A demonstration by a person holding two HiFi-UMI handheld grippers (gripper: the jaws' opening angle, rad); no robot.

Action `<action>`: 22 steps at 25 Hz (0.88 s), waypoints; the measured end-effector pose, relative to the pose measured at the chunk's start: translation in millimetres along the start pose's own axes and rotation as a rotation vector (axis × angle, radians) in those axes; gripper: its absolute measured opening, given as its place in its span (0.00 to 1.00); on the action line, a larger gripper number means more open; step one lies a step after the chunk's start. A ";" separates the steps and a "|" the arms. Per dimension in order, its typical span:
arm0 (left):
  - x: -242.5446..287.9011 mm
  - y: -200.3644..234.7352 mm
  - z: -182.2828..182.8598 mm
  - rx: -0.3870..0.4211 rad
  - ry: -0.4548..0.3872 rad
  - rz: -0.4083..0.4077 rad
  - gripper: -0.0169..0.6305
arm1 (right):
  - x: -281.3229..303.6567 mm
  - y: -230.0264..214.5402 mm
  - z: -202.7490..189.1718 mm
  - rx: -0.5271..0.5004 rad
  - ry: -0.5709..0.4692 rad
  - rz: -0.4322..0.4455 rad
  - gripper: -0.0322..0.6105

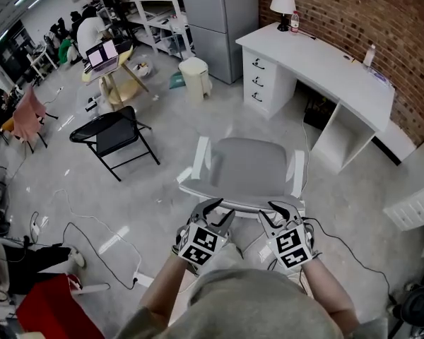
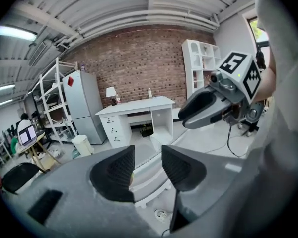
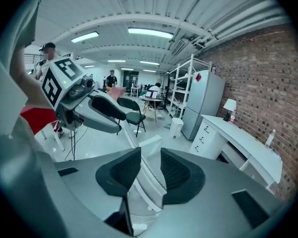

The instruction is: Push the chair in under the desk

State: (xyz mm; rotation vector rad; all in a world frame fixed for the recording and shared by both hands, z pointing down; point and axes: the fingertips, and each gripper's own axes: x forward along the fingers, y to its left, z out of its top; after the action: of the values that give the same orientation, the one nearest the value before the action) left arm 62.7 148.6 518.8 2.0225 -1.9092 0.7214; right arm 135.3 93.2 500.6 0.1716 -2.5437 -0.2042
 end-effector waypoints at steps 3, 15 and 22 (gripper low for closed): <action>7.0 -0.7 -9.6 0.076 0.050 -0.027 0.32 | 7.3 4.6 -8.3 -0.092 0.060 0.040 0.23; 31.6 0.2 -34.7 0.361 0.206 -0.119 0.40 | 30.8 17.2 -26.7 -0.274 0.208 0.166 0.25; 43.5 6.7 -43.6 0.525 0.275 -0.173 0.40 | 44.6 21.4 -34.9 -0.367 0.295 0.233 0.25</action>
State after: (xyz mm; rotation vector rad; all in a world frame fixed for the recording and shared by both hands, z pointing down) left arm 49.0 133.3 577.2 2.1872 -1.4728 1.4861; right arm 116.2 103.0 557.2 -0.2202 -2.1671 -0.5071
